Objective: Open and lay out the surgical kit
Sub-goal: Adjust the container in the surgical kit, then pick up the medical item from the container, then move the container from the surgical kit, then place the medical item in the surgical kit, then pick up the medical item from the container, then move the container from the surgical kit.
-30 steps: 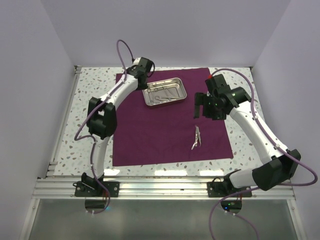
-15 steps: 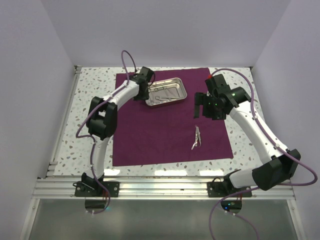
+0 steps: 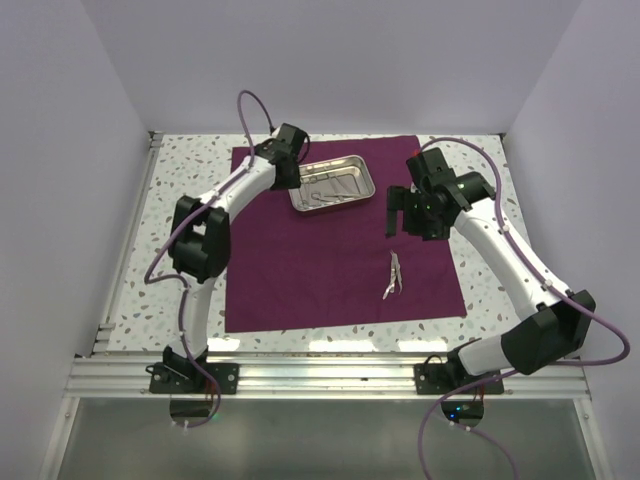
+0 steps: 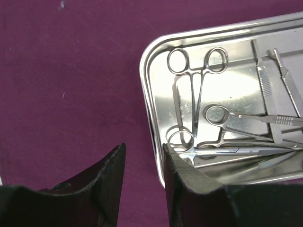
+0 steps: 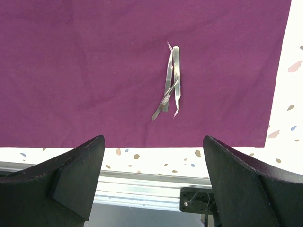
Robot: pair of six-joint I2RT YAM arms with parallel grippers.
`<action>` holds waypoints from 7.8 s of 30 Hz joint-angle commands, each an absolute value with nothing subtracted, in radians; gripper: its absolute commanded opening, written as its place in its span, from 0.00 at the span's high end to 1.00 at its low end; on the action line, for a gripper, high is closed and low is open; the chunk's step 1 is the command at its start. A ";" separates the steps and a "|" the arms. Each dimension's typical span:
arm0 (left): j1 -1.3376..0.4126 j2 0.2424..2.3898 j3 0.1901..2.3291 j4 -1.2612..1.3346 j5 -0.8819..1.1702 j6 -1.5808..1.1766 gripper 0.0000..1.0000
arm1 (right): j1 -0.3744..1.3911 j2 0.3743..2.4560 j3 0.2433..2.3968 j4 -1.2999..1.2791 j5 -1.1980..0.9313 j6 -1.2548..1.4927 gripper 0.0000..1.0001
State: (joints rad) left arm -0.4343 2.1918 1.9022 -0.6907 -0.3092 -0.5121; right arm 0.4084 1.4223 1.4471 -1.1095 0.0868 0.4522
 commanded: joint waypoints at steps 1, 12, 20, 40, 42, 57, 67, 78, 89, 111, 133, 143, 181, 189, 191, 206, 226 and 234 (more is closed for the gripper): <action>-0.439 2.158 1.936 -0.650 -0.264 -0.514 0.59 | 0.408 1.427 1.482 -1.094 0.081 0.446 0.12; -0.437 2.244 1.901 -0.657 -0.253 -0.543 0.73 | 0.408 1.480 1.580 -1.109 0.117 0.422 0.12; -0.423 2.264 1.865 -0.637 -0.222 -0.523 0.90 | 0.408 1.725 1.903 -1.123 0.127 0.390 0.12; -0.379 2.034 1.589 -0.580 -0.195 -0.422 1.00 | 0.465 2.219 2.238 -0.953 0.003 0.433 0.24; -0.379 2.020 1.565 -0.566 -0.183 -0.402 1.00 | 0.483 2.273 2.266 -0.943 0.003 0.425 0.25; -0.376 1.987 1.514 -0.564 -0.103 -0.379 1.00 | 0.528 2.522 2.424 -0.865 0.081 0.466 0.40; -0.376 1.983 1.514 -0.581 -0.074 -0.364 1.00 | 0.522 2.575 2.428 -0.845 0.181 0.465 0.50; -0.376 1.980 1.511 -0.588 -0.063 -0.356 1.00 | 0.520 2.661 2.464 -0.847 0.216 0.471 0.54; -0.376 1.983 1.508 -0.586 -0.058 -0.357 1.00 | 0.531 2.701 2.453 -0.861 0.241 0.439 0.79; -0.373 1.988 1.499 -0.561 -0.048 -0.368 1.00 | 0.532 2.551 2.520 -0.847 0.261 0.422 1.00; -0.364 2.127 1.647 -0.548 -0.040 -0.429 1.00 | 0.518 2.108 2.359 -0.874 0.215 0.483 1.00; -0.341 2.328 1.933 -0.595 -0.067 -0.466 1.00 | 0.592 1.803 1.819 -0.916 0.138 0.561 1.00; -0.330 2.217 1.847 -0.604 -0.110 -0.431 1.00 | 0.666 1.876 1.808 -0.867 0.199 0.525 0.02; -0.331 2.142 1.727 -0.563 -0.063 -0.403 1.00 | 0.595 2.133 2.249 -0.916 0.213 0.456 0.09; -0.333 2.120 1.686 -0.554 -0.051 -0.399 1.00 | 0.581 2.186 2.269 -0.899 0.207 0.454 0.15; -0.334 2.022 1.568 -0.540 -0.005 -0.368 1.00 | 0.534 2.555 2.467 -0.876 0.184 0.466 0.38; -0.347 1.985 1.520 -0.532 0.055 -0.356 1.00 | 0.540 2.724 2.502 -0.860 0.271 0.488 0.53; -0.347 1.980 1.514 -0.517 0.075 -0.365 1.00 | 0.578 2.750 2.464 -0.928 0.390 0.448 0.68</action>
State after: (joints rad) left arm -0.3405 2.0335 1.5356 -0.5098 0.0048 -0.3965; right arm 0.5591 2.6640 2.5057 -0.8429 0.3321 0.4698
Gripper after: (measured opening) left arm 0.102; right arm 0.330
